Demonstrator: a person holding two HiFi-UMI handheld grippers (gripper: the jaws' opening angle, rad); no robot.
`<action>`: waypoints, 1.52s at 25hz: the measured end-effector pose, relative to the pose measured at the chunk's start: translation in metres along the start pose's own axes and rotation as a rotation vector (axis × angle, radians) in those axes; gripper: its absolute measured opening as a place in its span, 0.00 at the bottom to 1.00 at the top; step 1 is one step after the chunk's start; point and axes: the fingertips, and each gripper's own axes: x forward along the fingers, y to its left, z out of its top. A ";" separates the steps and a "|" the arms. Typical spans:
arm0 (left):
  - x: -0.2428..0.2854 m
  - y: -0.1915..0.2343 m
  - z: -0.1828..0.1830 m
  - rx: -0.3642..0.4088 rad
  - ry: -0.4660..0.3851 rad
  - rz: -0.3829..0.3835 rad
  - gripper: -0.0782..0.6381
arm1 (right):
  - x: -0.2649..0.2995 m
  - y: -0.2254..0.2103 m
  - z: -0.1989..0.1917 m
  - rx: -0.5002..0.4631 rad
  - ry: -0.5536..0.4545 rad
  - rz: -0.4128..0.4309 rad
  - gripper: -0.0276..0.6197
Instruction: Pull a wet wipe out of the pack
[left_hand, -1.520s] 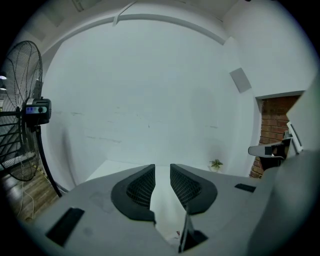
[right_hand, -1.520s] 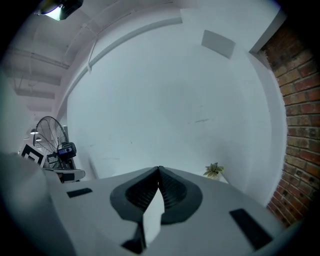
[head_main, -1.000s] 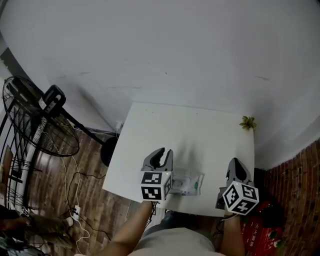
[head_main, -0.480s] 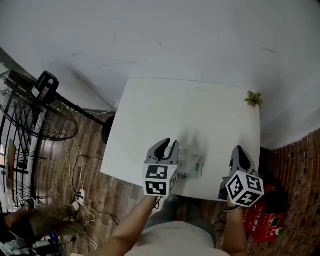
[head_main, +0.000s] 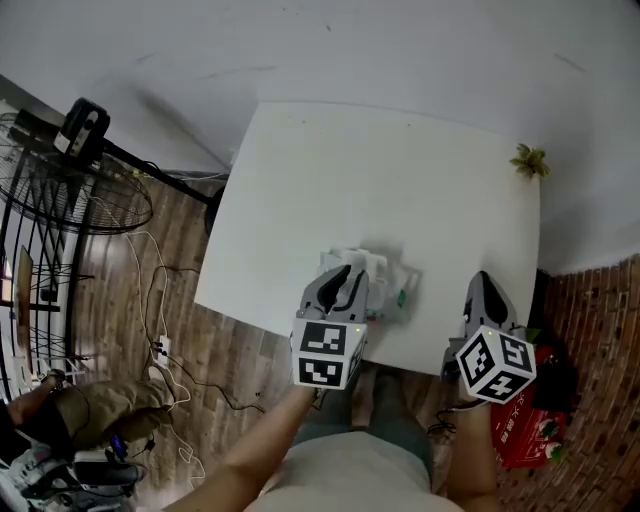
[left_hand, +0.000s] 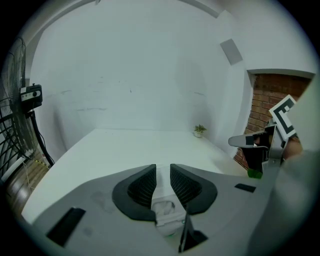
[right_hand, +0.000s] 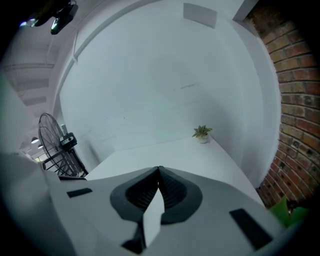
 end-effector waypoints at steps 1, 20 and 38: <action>0.000 -0.001 -0.004 -0.001 0.006 -0.001 0.23 | 0.001 0.001 -0.003 0.000 0.007 0.005 0.04; -0.001 -0.011 -0.056 0.030 0.138 -0.023 0.24 | 0.009 0.011 -0.038 0.005 0.085 0.084 0.04; 0.013 -0.015 -0.072 0.237 0.327 -0.216 0.24 | 0.021 0.015 -0.061 0.061 0.122 0.079 0.04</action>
